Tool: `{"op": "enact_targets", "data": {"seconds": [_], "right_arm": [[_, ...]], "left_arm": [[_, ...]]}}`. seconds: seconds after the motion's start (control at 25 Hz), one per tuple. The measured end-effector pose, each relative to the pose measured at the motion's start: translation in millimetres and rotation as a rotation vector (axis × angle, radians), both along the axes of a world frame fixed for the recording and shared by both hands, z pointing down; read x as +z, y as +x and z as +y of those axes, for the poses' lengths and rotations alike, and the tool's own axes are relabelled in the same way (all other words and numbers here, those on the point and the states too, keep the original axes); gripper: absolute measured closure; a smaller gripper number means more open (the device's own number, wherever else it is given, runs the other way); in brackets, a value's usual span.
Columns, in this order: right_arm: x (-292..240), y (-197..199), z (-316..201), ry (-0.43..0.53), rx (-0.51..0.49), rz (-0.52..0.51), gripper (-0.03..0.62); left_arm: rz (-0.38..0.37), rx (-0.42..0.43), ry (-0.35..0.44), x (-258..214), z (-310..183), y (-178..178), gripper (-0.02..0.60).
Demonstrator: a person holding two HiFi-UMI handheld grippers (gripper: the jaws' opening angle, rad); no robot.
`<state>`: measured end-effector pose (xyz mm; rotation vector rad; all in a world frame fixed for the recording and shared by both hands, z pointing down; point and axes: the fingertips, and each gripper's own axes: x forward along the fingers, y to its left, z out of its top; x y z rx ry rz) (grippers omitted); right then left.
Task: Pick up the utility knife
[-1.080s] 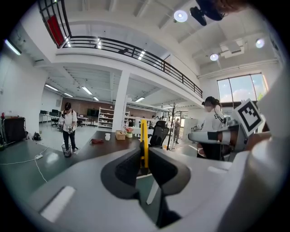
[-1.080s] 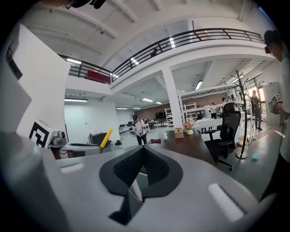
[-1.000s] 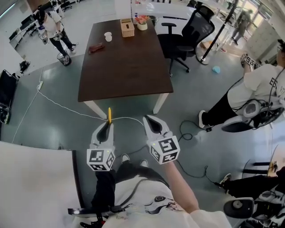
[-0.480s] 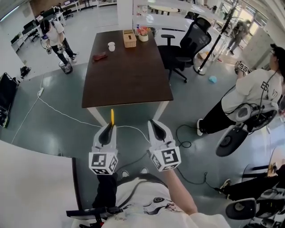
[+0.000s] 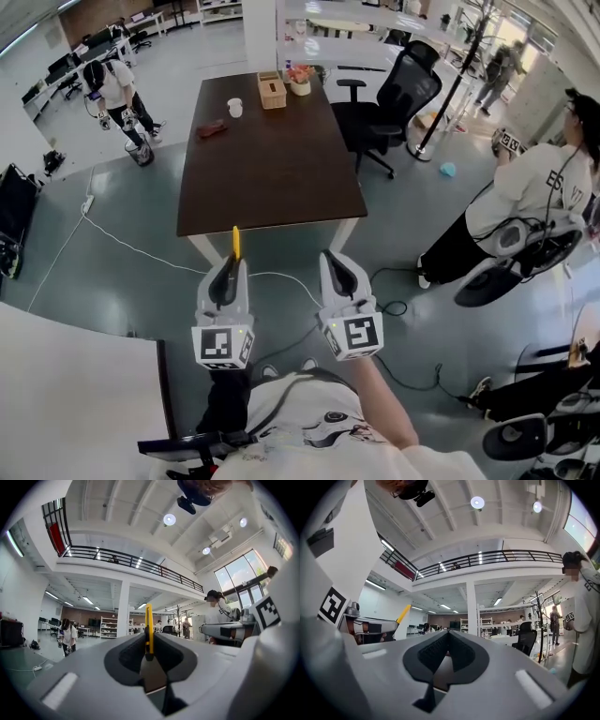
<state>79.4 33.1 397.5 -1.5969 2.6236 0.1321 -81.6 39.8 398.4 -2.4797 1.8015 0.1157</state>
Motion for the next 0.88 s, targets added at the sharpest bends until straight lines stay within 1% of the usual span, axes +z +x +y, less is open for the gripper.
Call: {"op": "enact_targets", "data": {"seconds": [0.32,0.64,0.88], "right_arm": [[-5,-5,-15,-0.004,0.003,0.003,0.594],[5,-8,-21,-0.036,0.001,0.039,0.595],[8,-7,-26,-0.044,0.022,0.056,0.597]], "left_arm": [[0.002,0.003,0.012,-7,-15,-5,0.531],[0.004,0.008,0.008,-4,-21,-5,0.531],[0.005,0.003,0.007,-4,-24,-7,0.531]]}}
